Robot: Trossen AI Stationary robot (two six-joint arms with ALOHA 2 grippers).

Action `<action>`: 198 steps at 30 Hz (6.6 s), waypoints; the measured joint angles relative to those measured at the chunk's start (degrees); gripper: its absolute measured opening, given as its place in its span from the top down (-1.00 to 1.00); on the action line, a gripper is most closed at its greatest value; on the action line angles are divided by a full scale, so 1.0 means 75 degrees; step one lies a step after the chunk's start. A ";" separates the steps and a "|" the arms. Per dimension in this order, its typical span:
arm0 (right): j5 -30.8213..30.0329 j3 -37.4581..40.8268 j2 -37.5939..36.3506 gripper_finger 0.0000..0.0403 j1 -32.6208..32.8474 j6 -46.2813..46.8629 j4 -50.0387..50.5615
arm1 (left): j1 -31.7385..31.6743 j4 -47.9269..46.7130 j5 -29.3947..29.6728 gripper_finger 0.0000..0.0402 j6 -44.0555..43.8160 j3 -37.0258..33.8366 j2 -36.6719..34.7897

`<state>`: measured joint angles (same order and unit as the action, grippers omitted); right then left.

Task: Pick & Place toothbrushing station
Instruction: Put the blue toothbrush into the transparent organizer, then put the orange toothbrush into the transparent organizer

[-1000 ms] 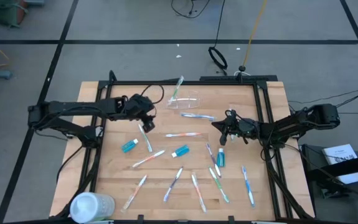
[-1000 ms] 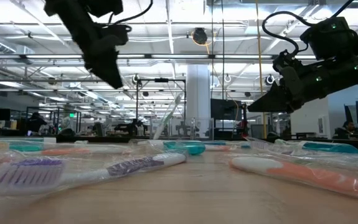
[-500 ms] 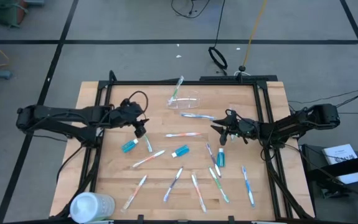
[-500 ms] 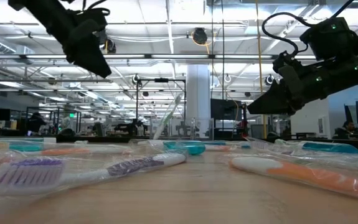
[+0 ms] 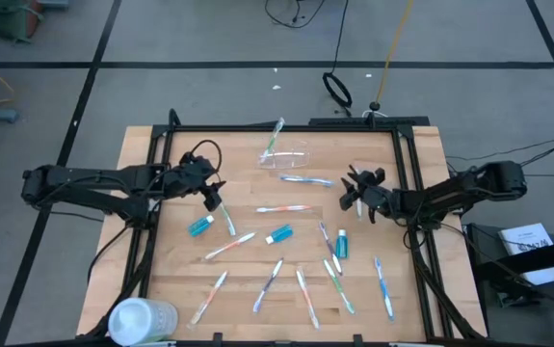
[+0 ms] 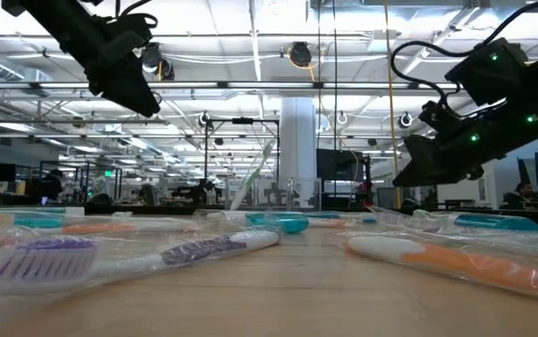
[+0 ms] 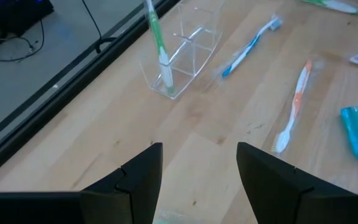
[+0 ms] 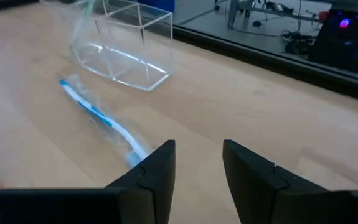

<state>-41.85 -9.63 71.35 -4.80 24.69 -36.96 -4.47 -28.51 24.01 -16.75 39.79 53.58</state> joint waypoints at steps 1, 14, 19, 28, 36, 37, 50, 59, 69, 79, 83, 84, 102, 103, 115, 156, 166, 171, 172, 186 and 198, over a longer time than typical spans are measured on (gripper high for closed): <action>-0.0003 0.0000 -0.0066 0.37 0.0000 0.0081 0.0029 | 0.0000 0.0003 0.0000 -0.05 -0.0010 0.0000 -0.0003; 0.0981 -0.0756 -0.1217 0.37 0.0263 -0.0253 0.1454 | 0.0000 0.0251 0.0000 -0.05 -0.0080 0.0000 0.0000; 0.1206 -0.1476 -0.0442 0.37 0.0616 -0.0930 0.1468 | 0.0000 0.0788 -0.0055 -0.05 -0.0035 0.0000 0.0003; 0.2002 -0.2425 0.1668 0.37 0.0112 -0.2183 0.1529 | 0.0003 0.0818 -0.0201 -0.05 0.0010 0.0003 0.0006; 0.2582 -0.3510 0.2592 0.37 -0.0474 -0.2584 0.2644 | 0.0003 0.0816 -0.0198 -0.05 0.0015 0.0003 0.0006; 0.2588 -0.3523 0.2661 0.37 -0.0556 -0.2583 0.2714 | 0.0007 0.0816 -0.0199 -0.05 0.0014 0.0003 0.0006; 0.2593 -0.3535 0.3340 0.54 -0.0960 -0.2539 0.2955 | 0.0052 0.0813 -0.0198 -0.05 0.0015 0.0006 0.0006; 0.2600 -0.3514 0.3099 0.96 -0.0460 -0.2844 0.3158 | 0.0052 0.0807 -0.0201 -0.05 0.0164 0.0006 0.0006; 0.0657 -0.4745 0.2028 1.00 0.1276 -0.4720 0.5220 | 0.0052 0.0809 -0.0207 -0.05 0.0417 0.0006 0.0006; -0.0888 -0.7544 0.2028 1.00 0.1087 -0.8157 0.7056 | 0.0052 0.0822 -0.0219 -0.05 0.0412 0.0006 0.0006; -0.1210 -0.7893 0.2035 1.00 0.0388 -0.9281 0.6868 | 0.0050 0.0819 -0.0219 -0.05 0.0419 0.0006 0.0006; -0.1207 -0.7901 0.2032 1.00 0.0210 -0.9496 0.6744 | 0.0052 0.0819 -0.0219 -0.05 0.0443 0.0006 0.0006; -0.0979 -0.7228 0.2105 1.00 -0.1374 -1.0392 0.6368 | 0.0051 0.0816 -0.0216 -0.05 0.0612 0.0006 0.0006; -0.0968 -0.7092 0.2105 1.00 -0.1376 -1.0444 0.6257 | 0.0052 0.0816 -0.0216 -0.05 0.0612 0.0006 0.0006; -0.1681 -0.5817 0.2105 1.00 -0.1367 -1.2166 0.3674 | 0.0052 0.0813 -0.0213 -0.05 0.0595 0.0009 0.0006; 0.1205 -0.5814 0.2105 0.39 -0.1731 -0.8073 0.3469 | 0.0058 0.0801 -0.1050 -0.05 0.0381 0.0006 0.0006; 0.2984 -0.5814 0.2099 0.34 -0.1151 -0.4653 0.4012 | 0.0442 0.0802 -0.1221 -0.05 0.0160 0.0006 0.0006; 0.5371 -0.5620 0.2099 0.40 -0.0471 -0.3848 0.3927 | 0.0783 0.0807 -0.1220 -0.05 0.0161 0.0006 0.0006; 0.5592 -0.5466 0.2099 0.40 -0.0318 -0.3782 0.3787 | 0.0841 0.0810 -0.1219 -0.05 0.0162 0.0006 0.0006; 0.5590 -0.2397 0.2102 0.42 0.0555 -0.3013 -0.1374 | 0.1828 0.0868 -0.1215 -0.05 -0.1449 0.0009 0.0654; 0.5564 -0.1536 0.2102 0.42 0.0958 -0.2439 -0.2883 | 0.3379 0.0179 -0.1472 -0.05 -0.2231 0.0006 0.2022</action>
<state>-0.12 -21.15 87.11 2.39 6.39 -58.59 20.87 -27.17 12.97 -33.49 39.84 68.74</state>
